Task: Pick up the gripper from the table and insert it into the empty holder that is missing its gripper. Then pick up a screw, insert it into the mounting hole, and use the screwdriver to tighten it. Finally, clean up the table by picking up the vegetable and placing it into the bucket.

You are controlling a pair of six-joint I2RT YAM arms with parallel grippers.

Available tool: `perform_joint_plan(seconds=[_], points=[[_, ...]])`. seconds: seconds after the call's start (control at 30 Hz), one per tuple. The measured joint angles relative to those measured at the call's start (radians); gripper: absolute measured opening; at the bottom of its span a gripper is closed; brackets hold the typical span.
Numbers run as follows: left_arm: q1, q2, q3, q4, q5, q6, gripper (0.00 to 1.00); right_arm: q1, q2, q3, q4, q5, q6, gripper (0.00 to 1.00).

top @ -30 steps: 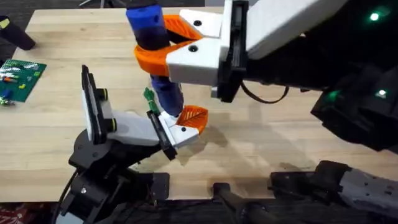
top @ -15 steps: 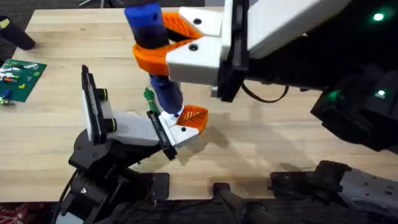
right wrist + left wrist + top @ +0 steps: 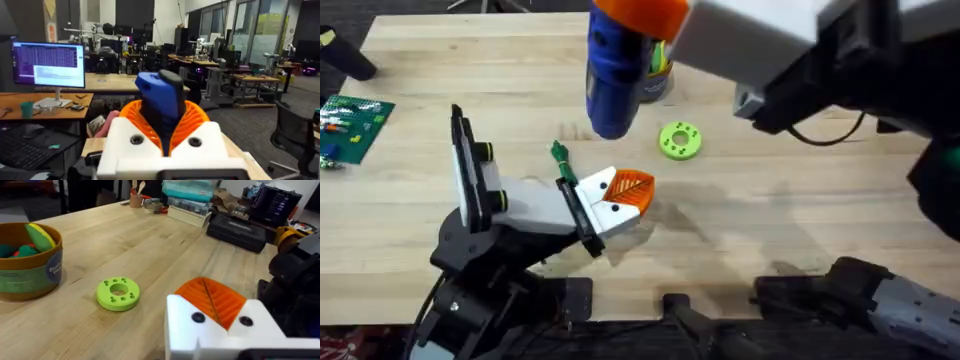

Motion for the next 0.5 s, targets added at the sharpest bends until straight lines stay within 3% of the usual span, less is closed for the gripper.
perform_joint_plan(seconds=[0.23, 0.43, 0.47, 0.5], points=[[0.0, 0.0, 0.0, 0.0, 0.0, 0.0, 0.011, 0.0, 0.003, 0.002, -0.141, 0.087, -0.111, 0.051], [0.0, 0.0, 0.0, 0.0, 0.0, 0.0, 0.011, -0.003, 0.005, 0.002, -0.276, 0.3, -0.169, 0.049], [0.0, 0.0, 0.0, 0.0, 0.0, 0.0, 0.011, -0.003, 0.006, 0.002, -0.304, 0.419, -0.184, 0.049], [0.0, 0.0, 0.0, 0.0, 0.0, 0.0, 0.011, -0.003, 0.005, 0.002, -0.306, 0.463, -0.189, 0.049]])
